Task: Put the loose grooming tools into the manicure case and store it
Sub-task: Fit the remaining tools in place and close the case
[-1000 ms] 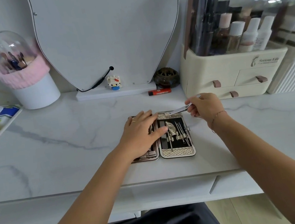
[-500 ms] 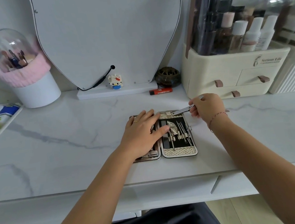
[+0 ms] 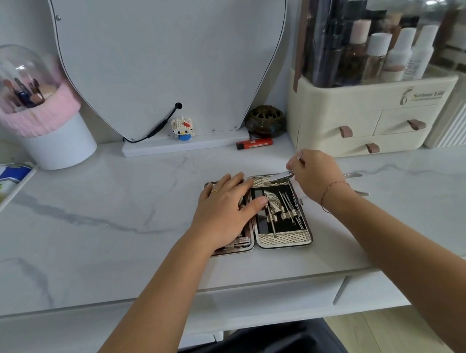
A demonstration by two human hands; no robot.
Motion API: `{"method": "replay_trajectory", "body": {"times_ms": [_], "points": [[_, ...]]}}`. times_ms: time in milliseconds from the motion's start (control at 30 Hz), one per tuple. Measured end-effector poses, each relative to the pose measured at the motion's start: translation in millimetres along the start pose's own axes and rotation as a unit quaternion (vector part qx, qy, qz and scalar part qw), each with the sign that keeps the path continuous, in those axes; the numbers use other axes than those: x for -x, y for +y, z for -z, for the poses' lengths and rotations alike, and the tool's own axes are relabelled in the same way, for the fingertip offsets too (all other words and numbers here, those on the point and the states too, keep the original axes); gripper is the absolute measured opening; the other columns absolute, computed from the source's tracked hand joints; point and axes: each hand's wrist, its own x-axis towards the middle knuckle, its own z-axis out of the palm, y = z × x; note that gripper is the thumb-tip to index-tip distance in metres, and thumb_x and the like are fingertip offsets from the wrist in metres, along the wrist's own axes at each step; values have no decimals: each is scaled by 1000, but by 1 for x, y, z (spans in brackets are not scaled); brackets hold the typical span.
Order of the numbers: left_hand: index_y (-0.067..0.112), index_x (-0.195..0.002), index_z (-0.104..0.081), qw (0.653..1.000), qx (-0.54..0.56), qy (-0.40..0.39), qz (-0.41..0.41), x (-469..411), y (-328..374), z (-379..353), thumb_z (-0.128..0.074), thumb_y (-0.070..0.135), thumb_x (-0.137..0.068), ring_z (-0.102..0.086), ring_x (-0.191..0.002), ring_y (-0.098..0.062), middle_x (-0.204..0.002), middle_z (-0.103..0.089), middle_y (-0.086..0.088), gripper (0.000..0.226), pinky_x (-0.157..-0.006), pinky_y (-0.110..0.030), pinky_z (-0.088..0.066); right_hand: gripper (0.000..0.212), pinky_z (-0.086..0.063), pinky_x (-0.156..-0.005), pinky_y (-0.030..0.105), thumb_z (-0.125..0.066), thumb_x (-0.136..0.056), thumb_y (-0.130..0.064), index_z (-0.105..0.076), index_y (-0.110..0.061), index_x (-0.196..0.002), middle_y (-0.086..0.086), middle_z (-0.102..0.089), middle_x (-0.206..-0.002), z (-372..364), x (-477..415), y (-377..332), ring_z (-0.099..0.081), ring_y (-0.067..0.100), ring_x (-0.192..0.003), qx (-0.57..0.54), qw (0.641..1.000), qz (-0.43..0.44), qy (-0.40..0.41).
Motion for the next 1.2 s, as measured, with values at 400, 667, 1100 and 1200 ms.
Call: {"method": "replay_trajectory", "body": {"times_ms": [400,667,1100,1200], "points": [[27,-145,-26,1000,4,7,3,1,0,0,-28,60,-91,-6,-144,-10,-156,-17,8,64,-117,-39,-2,37,-43,-72,32,-43,-95,-39,-64,-9,-104,6,-55,-92,24,-18,-21,-53,21,-85,260,931,183,-178],[25,-146,-24,1000,7,4,7,1,0,0,-26,61,-91,-5,-144,-9,-156,-16,8,66,-117,-39,-3,17,-47,-76,22,-66,-83,-19,-71,-16,-99,1,-71,-89,27,-17,-7,-60,11,-74,116,963,184,-162],[25,-147,-24,1000,15,10,7,1,-1,-1,-27,60,-91,-5,-144,-9,-156,-16,8,66,-116,-38,-2,14,-43,-75,22,-67,-82,-22,-72,-17,-94,-5,-57,-88,11,-9,-4,-54,10,-81,52,972,204,-106],[22,-144,-32,998,58,35,-2,4,1,2,-31,55,-93,-13,-143,-12,-154,-25,4,61,-117,-41,-9,19,-43,-75,21,-71,-80,-22,-71,-14,-97,0,-62,-88,24,-2,12,-56,12,-78,-2,986,162,-49]]}}
